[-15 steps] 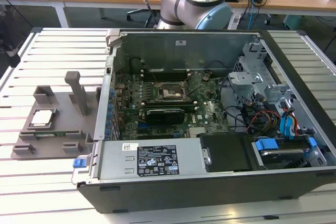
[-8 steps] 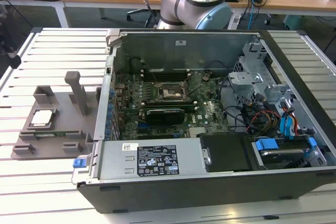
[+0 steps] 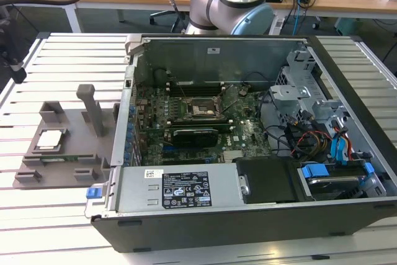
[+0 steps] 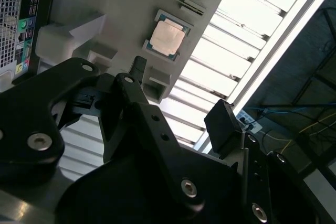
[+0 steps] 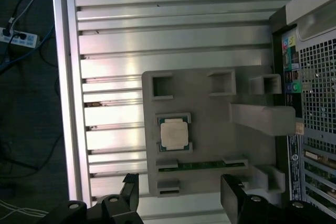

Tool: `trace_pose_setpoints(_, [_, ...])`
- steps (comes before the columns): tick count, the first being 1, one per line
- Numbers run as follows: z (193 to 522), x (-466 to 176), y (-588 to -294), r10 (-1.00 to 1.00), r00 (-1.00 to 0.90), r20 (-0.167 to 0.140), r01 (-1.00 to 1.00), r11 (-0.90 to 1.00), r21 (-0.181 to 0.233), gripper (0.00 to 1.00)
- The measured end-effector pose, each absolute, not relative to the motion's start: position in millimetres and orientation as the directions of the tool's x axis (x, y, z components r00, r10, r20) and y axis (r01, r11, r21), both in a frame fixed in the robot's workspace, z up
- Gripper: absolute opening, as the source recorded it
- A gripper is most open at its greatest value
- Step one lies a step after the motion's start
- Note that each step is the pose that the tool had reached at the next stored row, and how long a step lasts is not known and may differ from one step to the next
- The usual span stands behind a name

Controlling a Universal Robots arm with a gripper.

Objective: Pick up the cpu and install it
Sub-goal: 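Pick up the cpu and move it towards the insertion slot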

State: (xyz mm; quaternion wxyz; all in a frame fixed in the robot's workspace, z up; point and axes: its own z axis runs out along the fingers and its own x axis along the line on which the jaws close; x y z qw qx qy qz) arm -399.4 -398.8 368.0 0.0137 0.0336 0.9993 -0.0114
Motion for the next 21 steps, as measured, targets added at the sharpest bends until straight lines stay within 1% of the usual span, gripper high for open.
trace_pose_setpoints(21, [358.4,-399.4,-398.8,0.067,-0.997,-0.028,0.067,0.997,-0.022,0.72])
